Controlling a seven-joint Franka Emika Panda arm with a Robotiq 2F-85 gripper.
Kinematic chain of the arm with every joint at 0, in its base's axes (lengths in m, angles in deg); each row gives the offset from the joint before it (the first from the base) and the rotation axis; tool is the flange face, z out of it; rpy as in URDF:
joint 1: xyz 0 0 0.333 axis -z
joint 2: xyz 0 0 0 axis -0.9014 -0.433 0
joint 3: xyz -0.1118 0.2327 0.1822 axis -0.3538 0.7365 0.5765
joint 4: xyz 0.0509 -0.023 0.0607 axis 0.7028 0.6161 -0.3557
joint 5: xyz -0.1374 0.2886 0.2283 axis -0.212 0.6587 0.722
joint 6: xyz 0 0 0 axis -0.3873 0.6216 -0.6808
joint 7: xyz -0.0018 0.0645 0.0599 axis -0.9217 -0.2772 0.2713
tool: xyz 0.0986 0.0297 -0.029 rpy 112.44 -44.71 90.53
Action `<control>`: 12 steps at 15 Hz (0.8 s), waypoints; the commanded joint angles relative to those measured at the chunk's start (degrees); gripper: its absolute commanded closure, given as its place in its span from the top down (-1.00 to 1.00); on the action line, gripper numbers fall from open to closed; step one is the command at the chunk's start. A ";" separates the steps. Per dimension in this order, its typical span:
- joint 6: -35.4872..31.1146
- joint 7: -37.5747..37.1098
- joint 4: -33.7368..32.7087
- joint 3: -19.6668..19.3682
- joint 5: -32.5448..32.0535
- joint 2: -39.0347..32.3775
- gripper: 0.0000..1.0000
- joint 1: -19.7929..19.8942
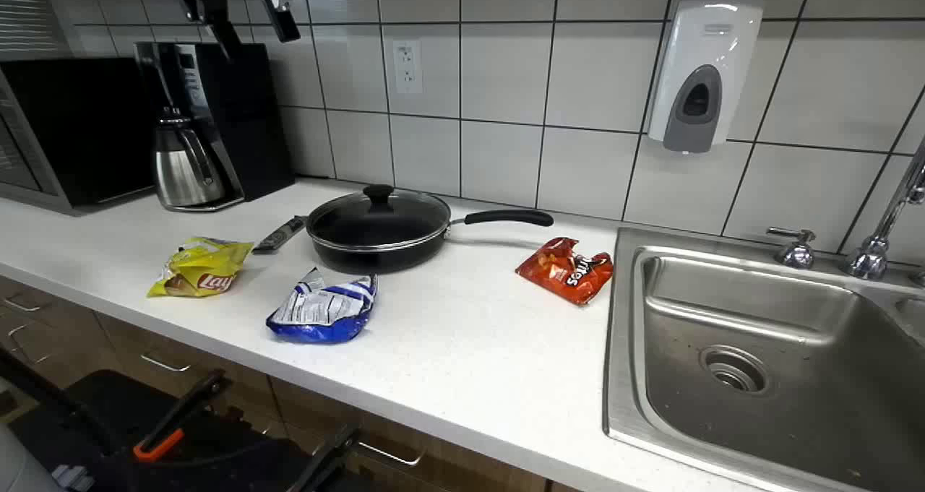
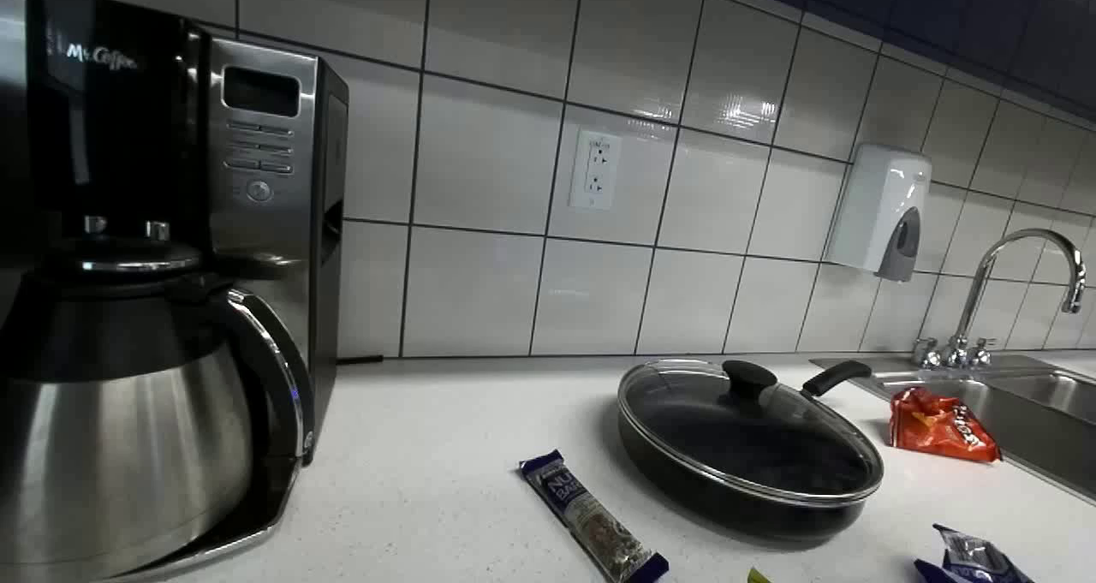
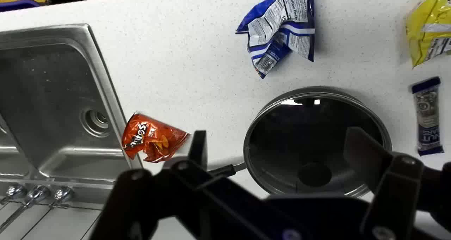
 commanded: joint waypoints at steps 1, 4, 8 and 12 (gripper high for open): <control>0.21 -0.41 -0.16 -0.56 -0.44 -0.23 1.00 -0.72; 0.21 -0.41 -0.16 -0.55 -0.44 -0.23 1.00 -0.72; 0.21 -0.41 -0.16 -0.55 -0.44 -0.23 1.00 -0.72; -0.39 -0.51 -0.56 -0.49 -1.15 -1.17 1.00 -0.24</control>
